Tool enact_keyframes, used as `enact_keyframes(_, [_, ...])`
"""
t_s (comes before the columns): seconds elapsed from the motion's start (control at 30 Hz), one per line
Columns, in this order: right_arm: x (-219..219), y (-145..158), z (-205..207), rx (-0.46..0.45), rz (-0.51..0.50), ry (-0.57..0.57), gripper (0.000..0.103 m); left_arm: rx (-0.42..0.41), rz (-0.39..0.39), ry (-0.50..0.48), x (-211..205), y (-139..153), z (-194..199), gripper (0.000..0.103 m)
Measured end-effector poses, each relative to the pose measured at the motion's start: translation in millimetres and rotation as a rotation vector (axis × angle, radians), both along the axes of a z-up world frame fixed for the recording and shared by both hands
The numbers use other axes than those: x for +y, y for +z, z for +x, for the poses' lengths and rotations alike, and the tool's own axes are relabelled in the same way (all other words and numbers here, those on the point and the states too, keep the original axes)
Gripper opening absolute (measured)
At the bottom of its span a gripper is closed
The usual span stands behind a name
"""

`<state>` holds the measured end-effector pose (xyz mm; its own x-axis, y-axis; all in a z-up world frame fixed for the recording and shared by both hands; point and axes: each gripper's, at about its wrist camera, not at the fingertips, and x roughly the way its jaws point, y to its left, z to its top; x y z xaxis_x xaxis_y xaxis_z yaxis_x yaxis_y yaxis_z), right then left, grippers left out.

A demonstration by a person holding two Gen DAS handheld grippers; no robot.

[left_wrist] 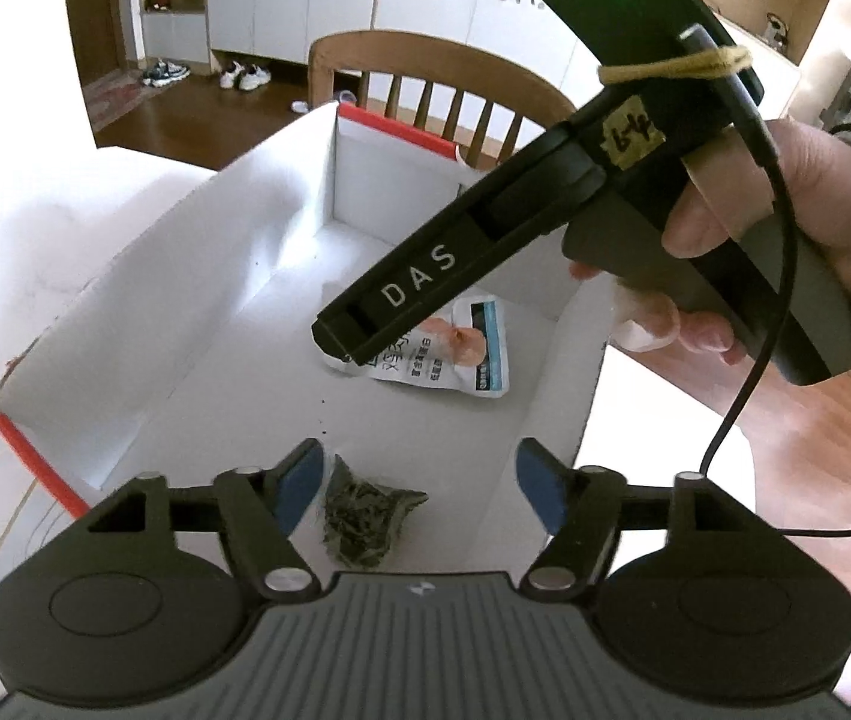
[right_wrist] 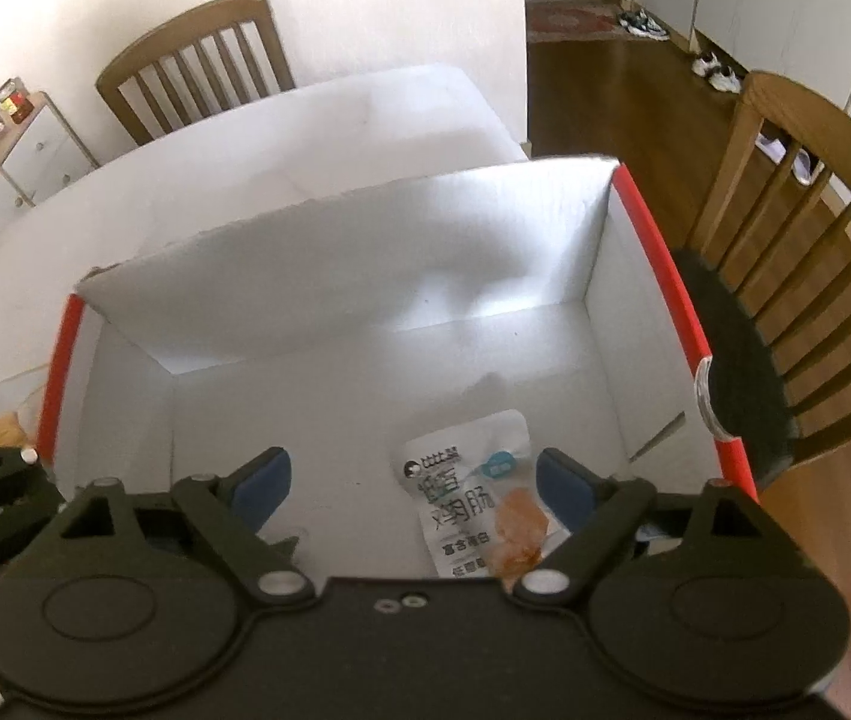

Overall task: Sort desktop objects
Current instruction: 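Open the right gripper to drop the pouch while the left gripper releases the black bag, then withdraw both tools from the shoebox back toward the table pile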

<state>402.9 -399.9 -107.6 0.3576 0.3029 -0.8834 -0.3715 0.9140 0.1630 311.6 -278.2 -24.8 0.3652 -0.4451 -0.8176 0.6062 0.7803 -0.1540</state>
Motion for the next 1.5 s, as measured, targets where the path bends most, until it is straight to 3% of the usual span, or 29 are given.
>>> enact_keyframes(0.17, [-3,9,-7,-0.027,0.024,-0.008,0.096,-0.027,-0.025,0.023,3,4,-9,0.085])
enact_keyframes(0.37, [4,17,-24,-0.068,0.021,0.011,0.097,-0.048,-0.069,0.067,17,10,-26,0.088])
enact_keyframes(0.5, [10,24,-35,-0.088,0.032,0.02,0.097,-0.07,-0.092,0.095,29,17,-43,0.101])
enact_keyframes(1.5, [61,72,-148,-0.199,0.14,0.028,0.103,-0.185,-0.178,0.217,120,52,-161,0.103])
